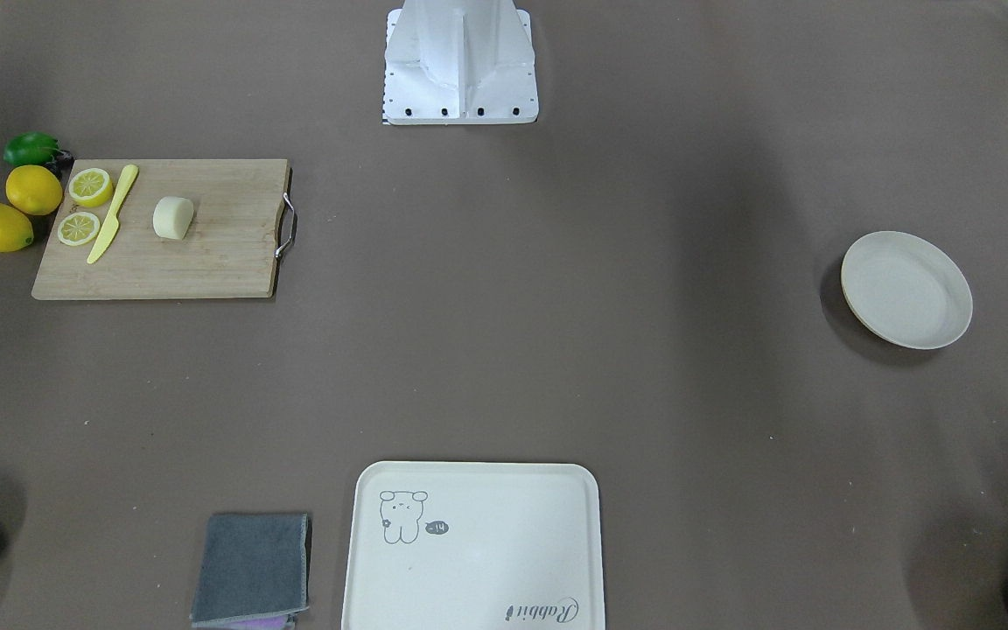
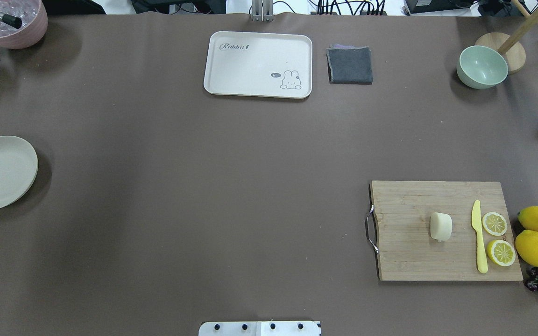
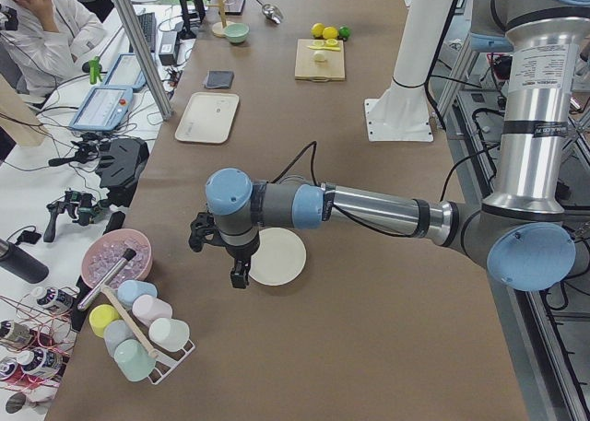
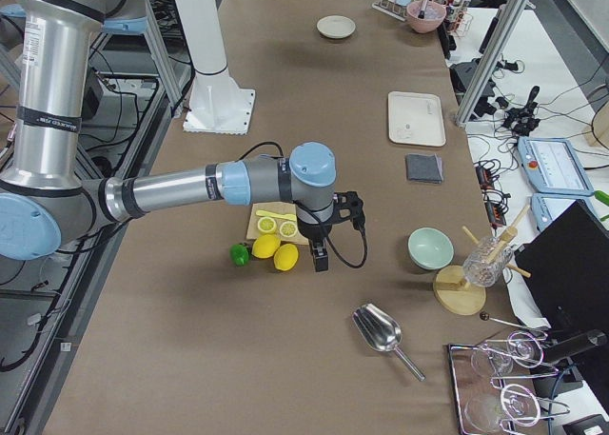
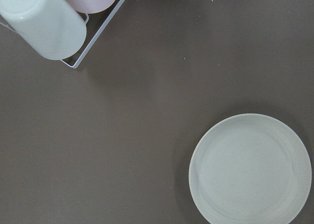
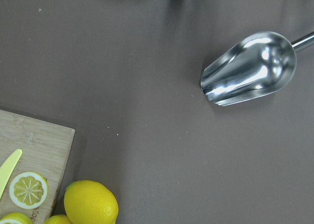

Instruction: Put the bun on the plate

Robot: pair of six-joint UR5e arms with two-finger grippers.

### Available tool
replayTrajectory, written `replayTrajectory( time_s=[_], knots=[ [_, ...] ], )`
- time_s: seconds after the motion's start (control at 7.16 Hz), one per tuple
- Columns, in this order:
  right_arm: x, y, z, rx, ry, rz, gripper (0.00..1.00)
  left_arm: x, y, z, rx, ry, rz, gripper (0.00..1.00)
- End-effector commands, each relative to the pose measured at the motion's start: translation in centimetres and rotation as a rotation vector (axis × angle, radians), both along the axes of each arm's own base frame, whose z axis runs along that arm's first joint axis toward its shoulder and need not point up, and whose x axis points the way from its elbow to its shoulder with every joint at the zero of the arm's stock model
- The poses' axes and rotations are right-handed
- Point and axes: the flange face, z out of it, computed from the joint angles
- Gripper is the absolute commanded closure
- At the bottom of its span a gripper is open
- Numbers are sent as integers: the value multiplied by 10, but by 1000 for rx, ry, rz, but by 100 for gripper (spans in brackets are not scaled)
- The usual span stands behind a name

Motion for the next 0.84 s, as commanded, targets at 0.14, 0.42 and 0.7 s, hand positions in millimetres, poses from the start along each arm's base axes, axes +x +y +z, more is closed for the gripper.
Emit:
replayTrajectory(
  time_s=[0.14,0.42,0.7],
  knots=[
    [9,1,-7,16,-42,15,0,4,-9,4,79,2,-5,2],
    [10,-1,-14,25,-85,21,0,2,-4,5,85,7,-13,2],
    [9,-4,-17,14,-90,33,0,3,-14,-23,239,13,-44,2]
  ],
)
